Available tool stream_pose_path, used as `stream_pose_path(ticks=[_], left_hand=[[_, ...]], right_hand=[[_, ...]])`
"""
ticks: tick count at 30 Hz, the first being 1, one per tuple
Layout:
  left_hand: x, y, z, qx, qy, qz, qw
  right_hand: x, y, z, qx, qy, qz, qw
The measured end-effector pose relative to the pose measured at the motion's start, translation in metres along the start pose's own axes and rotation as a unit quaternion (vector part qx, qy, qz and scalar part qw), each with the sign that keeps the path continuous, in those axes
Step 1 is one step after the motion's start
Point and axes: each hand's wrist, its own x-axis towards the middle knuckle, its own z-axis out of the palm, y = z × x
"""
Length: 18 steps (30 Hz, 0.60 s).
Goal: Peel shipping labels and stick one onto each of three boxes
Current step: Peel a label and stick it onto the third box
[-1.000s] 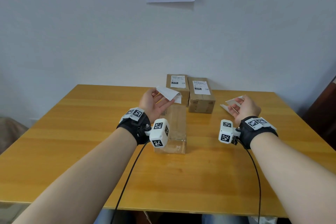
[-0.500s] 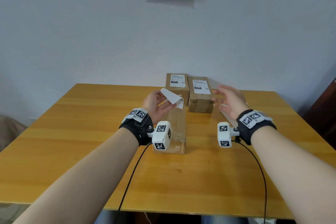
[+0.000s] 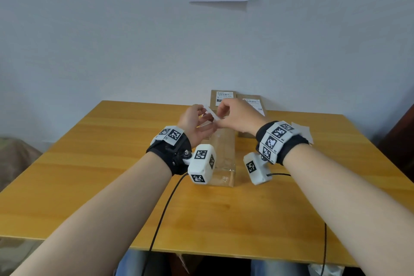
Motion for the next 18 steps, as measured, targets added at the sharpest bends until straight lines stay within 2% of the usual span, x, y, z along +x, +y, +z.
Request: stream_pose_path(ticks=[4, 8, 14, 18], left_hand=[[-0.006, 0.005, -0.01, 0.055, 0.011, 0.002, 0.998], [-0.009, 0.0, -0.019, 0.093, 0.026, 0.012, 0.995], [-0.013, -0.014, -0.026, 0.159, 0.067, 0.01, 0.985], [-0.009, -0.02, -0.035, 0.214, 0.09, 0.037, 0.972]], right_hand=[[0.0, -0.003, -0.001, 0.024, 0.065, -0.009, 0.998], [0.004, 0.003, -0.002, 0.069, 0.104, 0.025, 0.992], [0.002, 0.009, -0.006, 0.157, 0.09, 0.089, 0.979], [0.001, 0.012, -0.007, 0.186, 0.068, 0.097, 0.975]])
